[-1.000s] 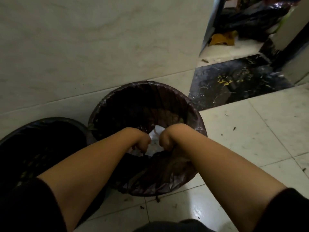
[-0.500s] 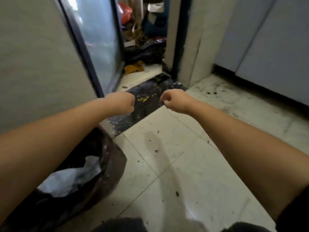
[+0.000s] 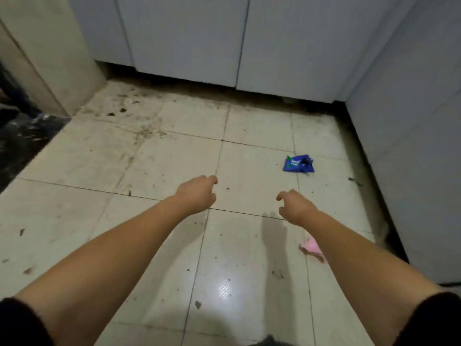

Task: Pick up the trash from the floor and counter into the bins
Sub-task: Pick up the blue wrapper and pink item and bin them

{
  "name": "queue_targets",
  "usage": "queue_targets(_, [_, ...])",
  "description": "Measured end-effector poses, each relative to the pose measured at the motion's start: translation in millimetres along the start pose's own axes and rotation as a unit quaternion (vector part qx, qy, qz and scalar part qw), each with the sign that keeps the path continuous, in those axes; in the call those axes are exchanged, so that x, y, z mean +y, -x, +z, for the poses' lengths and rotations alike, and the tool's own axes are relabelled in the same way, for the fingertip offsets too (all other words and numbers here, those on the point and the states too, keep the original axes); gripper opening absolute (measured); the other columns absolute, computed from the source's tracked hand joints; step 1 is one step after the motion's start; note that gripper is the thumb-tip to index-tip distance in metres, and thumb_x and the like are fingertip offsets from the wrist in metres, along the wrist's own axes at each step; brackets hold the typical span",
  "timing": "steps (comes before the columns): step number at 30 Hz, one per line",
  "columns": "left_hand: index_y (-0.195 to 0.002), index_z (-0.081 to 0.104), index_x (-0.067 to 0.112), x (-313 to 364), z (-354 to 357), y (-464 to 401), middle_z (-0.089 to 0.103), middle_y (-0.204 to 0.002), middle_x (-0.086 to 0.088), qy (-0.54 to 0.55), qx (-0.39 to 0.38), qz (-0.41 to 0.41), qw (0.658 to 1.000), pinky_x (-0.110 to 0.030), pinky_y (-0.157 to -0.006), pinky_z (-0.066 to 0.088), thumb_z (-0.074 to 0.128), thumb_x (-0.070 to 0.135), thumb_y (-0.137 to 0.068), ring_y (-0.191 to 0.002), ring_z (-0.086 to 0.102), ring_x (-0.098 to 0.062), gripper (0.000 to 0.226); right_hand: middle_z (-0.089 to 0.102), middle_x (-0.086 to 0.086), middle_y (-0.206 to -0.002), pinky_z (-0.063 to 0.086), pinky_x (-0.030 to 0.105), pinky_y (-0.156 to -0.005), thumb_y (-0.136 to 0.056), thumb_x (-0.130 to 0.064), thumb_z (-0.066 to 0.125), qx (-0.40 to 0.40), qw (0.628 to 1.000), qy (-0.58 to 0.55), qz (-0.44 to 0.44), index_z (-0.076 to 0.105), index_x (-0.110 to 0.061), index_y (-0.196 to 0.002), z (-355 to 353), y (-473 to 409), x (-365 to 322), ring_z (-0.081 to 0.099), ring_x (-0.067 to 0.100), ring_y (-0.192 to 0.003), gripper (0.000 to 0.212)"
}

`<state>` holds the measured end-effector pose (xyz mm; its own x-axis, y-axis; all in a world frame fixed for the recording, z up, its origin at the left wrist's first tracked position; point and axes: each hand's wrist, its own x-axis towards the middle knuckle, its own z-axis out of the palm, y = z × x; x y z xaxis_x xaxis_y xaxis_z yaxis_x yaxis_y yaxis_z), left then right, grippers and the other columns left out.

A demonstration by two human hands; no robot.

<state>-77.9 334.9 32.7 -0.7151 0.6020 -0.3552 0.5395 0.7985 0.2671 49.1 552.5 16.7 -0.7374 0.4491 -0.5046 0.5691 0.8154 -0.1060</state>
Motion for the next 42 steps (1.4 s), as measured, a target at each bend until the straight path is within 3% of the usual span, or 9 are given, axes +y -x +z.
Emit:
queue_targets(8, [-0.143, 0.033, 0.017, 120.0, 31.7, -69.3, 0.049, -0.138, -0.012, -0.06, -0.107, 0.052, 0.991, -0.04, -0.092, 0.046, 0.045, 0.025, -0.096, -0.119, 0.053, -0.031, 0.049, 0.029, 0.007, -0.147, 0.044, 0.043, -0.097, -0.08, -0.038, 0.066, -0.047, 0.994, -0.038, 0.096, 0.032, -0.027, -0.142, 51.8, -2.5, 110.5, 0.036, 0.029, -0.131, 0.072])
queue_targets(13, [-0.142, 0.034, 0.016, 160.7, 21.3, -83.9, 0.051, -0.136, -0.012, -0.109, -0.132, 0.063, 0.983, -0.039, -0.092, 0.047, 0.047, 0.028, -0.096, -0.12, 0.053, -0.03, 0.049, 0.029, 0.011, -0.139, 0.047, 0.039, -0.084, -0.08, -0.048, 0.061, -0.07, 0.982, -0.099, 0.143, 0.037, -0.026, -0.13, 77.5, 9.7, 117.3, 0.045, 0.032, -0.115, 0.059])
queue_targets(18, [-0.141, 0.036, 0.016, 163.0, 25.3, -107.7, 0.05, -0.137, -0.013, -0.119, -0.147, 0.085, 0.978, -0.04, -0.096, 0.048, 0.048, 0.027, -0.095, -0.12, 0.053, -0.031, 0.049, 0.024, 0.017, -0.149, 0.048, 0.043, -0.097, -0.092, -0.035, 0.053, -0.106, 0.98, -0.112, 0.128, 0.037, -0.021, -0.136, 94.2, 5.9, 123.7, 0.041, 0.034, -0.128, 0.048])
queue_targets(21, [-0.142, 0.035, 0.017, 157.7, 43.9, -125.5, 0.046, -0.139, -0.013, -0.123, -0.173, 0.102, 0.972, -0.041, -0.099, 0.047, 0.048, 0.025, -0.095, -0.122, 0.051, -0.031, 0.05, 0.025, 0.018, -0.148, 0.047, 0.042, -0.099, -0.093, -0.039, 0.052, -0.111, 0.98, -0.109, 0.121, 0.037, -0.018, -0.137, 97.7, 3.4, 122.7, 0.04, 0.032, -0.128, 0.05])
queue_targets(29, [-0.125, 0.042, 0.012, 154.1, 132.8, -120.5, 0.039, -0.131, -0.016, -0.167, -0.196, 0.128, 0.958, -0.045, -0.093, 0.048, 0.042, 0.008, -0.09, -0.117, 0.041, -0.034, 0.035, 0.041, 0.008, -0.132, 0.042, 0.025, -0.078, -0.093, -0.011, 0.052, -0.057, 0.986, -0.125, 0.091, 0.049, -0.012, -0.126, 100.2, -4.0, 136.9, 0.051, 0.021, -0.099, 0.034])
queue_targets(31, [-0.131, 0.037, 0.014, 150.8, 143.8, -115.6, 0.034, -0.135, -0.015, -0.158, -0.163, 0.122, 0.966, -0.042, -0.092, 0.048, 0.045, 0.004, -0.087, -0.122, 0.036, -0.033, 0.046, 0.048, 0.006, -0.122, 0.042, 0.025, -0.08, -0.093, -0.013, 0.051, -0.075, 0.98, -0.158, 0.098, 0.055, -0.009, -0.118, 94.7, -9.7, 140.0, 0.052, 0.021, -0.092, 0.026])
queue_targets(34, [-0.135, 0.033, 0.018, 142.3, 149.6, -112.7, 0.033, -0.137, -0.013, -0.159, -0.122, 0.14, 0.97, -0.04, -0.092, 0.047, 0.047, 0.007, -0.087, -0.124, 0.035, -0.032, 0.051, 0.057, 0.005, -0.115, 0.051, 0.034, -0.088, -0.091, -0.008, 0.046, -0.096, 0.974, -0.176, 0.103, 0.059, -0.019, -0.109, 80.3, -25.0, 148.9, 0.062, 0.027, -0.102, 0.024])
queue_targets(38, [-0.14, 0.025, 0.019, 132.0, 150.8, -113.1, 0.024, -0.148, -0.016, -0.161, -0.119, 0.157, 0.967, -0.043, -0.102, 0.04, 0.048, 0.009, -0.088, -0.131, 0.031, -0.035, 0.058, 0.067, 0.01, -0.107, 0.053, 0.034, -0.071, -0.094, -0.015, 0.048, -0.087, 0.966, -0.218, 0.104, 0.051, -0.01, -0.122, 28.3, -61.1, 154.3, 0.065, 0.026, -0.084, 0.028])
queue_targets(42, [-0.142, 0.027, 0.017, 129.3, 144.1, -118.9, 0.024, -0.149, -0.017, -0.146, -0.134, 0.174, 0.965, -0.043, -0.104, 0.037, 0.047, 0.006, -0.088, -0.131, 0.031, -0.035, 0.058, 0.062, 0.006, -0.079, 0.05, 0.031, -0.065, -0.093, -0.03, 0.053, -0.04, 0.971, -0.228, 0.056, 0.068, -0.006, -0.091, -42.1, -117.4, 125.8, 0.064, 0.029, -0.077, 0.028])
